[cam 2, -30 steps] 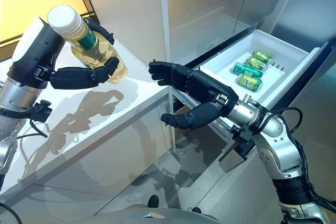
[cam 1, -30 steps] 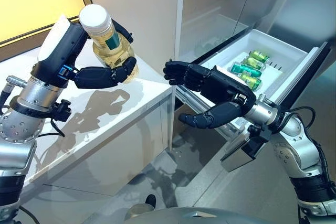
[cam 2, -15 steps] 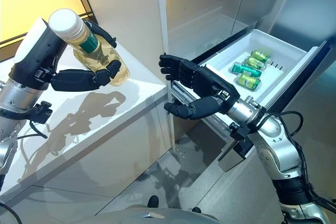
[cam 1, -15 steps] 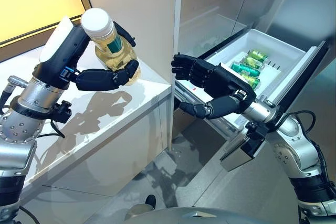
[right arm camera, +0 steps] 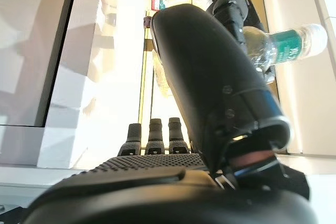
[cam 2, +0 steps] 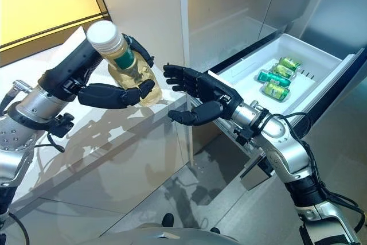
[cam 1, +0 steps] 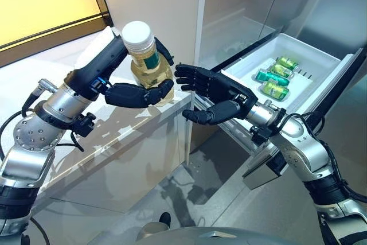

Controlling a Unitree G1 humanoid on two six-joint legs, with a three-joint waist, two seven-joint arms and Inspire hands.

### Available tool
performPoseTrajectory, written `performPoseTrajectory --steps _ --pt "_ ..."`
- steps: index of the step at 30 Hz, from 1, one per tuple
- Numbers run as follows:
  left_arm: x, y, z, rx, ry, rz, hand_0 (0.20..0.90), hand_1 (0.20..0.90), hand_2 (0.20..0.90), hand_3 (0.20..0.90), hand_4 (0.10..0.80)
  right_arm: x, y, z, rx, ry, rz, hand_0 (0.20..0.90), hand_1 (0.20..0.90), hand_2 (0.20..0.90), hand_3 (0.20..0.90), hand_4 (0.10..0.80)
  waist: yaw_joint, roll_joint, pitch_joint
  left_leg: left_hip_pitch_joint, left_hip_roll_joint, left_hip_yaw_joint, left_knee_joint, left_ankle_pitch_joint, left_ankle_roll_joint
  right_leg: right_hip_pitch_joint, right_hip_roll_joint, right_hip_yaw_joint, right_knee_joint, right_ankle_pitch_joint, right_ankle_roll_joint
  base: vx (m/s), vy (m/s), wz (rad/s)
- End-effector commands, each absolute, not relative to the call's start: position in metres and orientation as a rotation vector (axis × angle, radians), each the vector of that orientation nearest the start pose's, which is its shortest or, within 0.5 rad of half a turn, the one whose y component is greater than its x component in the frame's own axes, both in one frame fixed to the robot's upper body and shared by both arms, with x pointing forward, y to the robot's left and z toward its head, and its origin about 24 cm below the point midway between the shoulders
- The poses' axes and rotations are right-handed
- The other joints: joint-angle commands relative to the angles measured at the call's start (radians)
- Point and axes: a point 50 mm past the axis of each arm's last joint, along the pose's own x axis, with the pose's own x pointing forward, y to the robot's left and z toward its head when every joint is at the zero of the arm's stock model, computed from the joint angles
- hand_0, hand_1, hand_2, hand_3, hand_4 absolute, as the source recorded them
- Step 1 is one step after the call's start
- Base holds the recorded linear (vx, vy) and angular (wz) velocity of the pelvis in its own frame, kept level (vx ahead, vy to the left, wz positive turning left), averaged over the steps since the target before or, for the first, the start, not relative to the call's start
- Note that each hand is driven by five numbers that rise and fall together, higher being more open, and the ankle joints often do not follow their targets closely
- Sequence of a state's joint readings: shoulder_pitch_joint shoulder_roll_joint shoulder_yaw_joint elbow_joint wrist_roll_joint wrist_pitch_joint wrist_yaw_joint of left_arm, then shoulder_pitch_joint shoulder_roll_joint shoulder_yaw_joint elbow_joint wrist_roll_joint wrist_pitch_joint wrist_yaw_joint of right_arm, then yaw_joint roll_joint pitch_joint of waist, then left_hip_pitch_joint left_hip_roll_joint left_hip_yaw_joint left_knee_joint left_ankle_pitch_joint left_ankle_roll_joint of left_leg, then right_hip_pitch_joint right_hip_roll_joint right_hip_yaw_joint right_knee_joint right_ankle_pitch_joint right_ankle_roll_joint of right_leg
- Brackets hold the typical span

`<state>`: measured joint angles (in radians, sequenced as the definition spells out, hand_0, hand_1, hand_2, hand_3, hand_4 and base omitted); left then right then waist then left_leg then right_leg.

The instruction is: Put drinks into fridge and close the fridge

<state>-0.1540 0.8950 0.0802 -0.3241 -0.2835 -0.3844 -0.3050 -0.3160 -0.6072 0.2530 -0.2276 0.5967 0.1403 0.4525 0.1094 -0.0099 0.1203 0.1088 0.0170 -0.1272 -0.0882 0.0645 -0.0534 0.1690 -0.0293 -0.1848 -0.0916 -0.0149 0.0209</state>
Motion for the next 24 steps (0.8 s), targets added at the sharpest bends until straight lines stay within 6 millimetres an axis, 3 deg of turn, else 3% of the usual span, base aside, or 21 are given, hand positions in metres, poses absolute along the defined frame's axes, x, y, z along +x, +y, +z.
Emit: performPoseTrajectory --steps 1,24 --pt "0.219 0.201 0.289 0.612 -1.076 -0.49 0.3 0.3 0.3 0.2 0.1 0.276 -0.114 0.197 -0.121 -0.403 0.926 0.9 0.9 0.9 0.9 0.8 -0.007 -0.007 -0.106 0.01 -0.084 0.028 0.001 -0.06 0.066 -0.031 -0.012 0.03 0.012 0.045 0.043 0.017 -0.003 0.03" --pt "0.228 0.177 0.286 0.587 -1.032 -0.637 0.3 0.3 0.3 0.2 0.1 0.281 -0.075 0.205 -0.092 -0.386 1.018 0.9 0.9 0.9 0.9 0.8 0.004 -0.01 -0.107 0.017 -0.086 0.027 0.001 -0.06 0.072 -0.025 -0.01 0.034 0.014 0.045 0.036 0.0 0.0 0.0"
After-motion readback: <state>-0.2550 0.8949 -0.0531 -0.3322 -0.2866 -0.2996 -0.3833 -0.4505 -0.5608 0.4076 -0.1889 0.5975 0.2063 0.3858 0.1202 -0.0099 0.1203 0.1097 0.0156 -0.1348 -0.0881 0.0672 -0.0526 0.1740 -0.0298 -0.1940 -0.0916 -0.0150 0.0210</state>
